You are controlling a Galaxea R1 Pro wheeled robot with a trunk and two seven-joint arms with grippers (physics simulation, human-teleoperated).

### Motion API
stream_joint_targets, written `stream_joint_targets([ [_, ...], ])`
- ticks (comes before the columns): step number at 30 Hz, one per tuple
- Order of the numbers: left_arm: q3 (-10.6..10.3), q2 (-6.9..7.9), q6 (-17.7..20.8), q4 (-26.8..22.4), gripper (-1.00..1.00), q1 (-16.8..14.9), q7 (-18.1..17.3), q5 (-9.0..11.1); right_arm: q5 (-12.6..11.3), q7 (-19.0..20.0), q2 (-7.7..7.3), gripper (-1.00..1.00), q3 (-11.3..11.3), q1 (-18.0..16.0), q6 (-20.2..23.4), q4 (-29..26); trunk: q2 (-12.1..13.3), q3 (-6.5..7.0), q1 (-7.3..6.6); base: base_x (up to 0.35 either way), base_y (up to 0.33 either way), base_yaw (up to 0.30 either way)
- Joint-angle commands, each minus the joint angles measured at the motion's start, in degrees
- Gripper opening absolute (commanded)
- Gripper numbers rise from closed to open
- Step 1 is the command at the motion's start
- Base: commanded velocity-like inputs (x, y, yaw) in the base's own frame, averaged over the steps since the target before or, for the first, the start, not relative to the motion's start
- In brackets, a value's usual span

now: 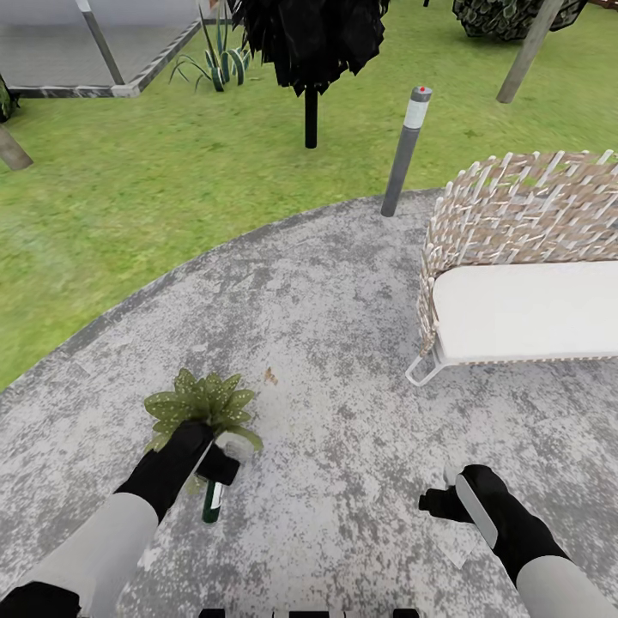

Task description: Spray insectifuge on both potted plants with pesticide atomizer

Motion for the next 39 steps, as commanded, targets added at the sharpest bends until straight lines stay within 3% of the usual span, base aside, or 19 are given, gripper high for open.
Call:
stream_joint_targets([
  [1, -0.2, 0.06, 0.1, -1.6, -1.0, -0.4, -0.5, -0.6, -0.6, -0.6, -0.07, 1.0, 0.3, 0.0, 0.0, -0.1, 0.0, -0.11, 0.0, 0.0, 0.0, 0.0],
  [8, -0.3, 0.08, 0.1, -7.2, -1.0, -1.9, -0.5, -0.7, -0.6, -0.6, -0.1, 1.0, 0.3, 0.0, -0.1, -0.2, 0.0, -0.65, 0.0, 0.0, 0.0, 0.0],
  [39, -0.7, -0.01, 0.1, -7.5, -1.0, -1.2, -0.5, -0.7, -0.6, -0.5, -0.1, 1.0, 0.3, 0.0, -0.1, -0.2, 0.0, -2.18, 0.0, 0.0, 0.0, 0.0],
])
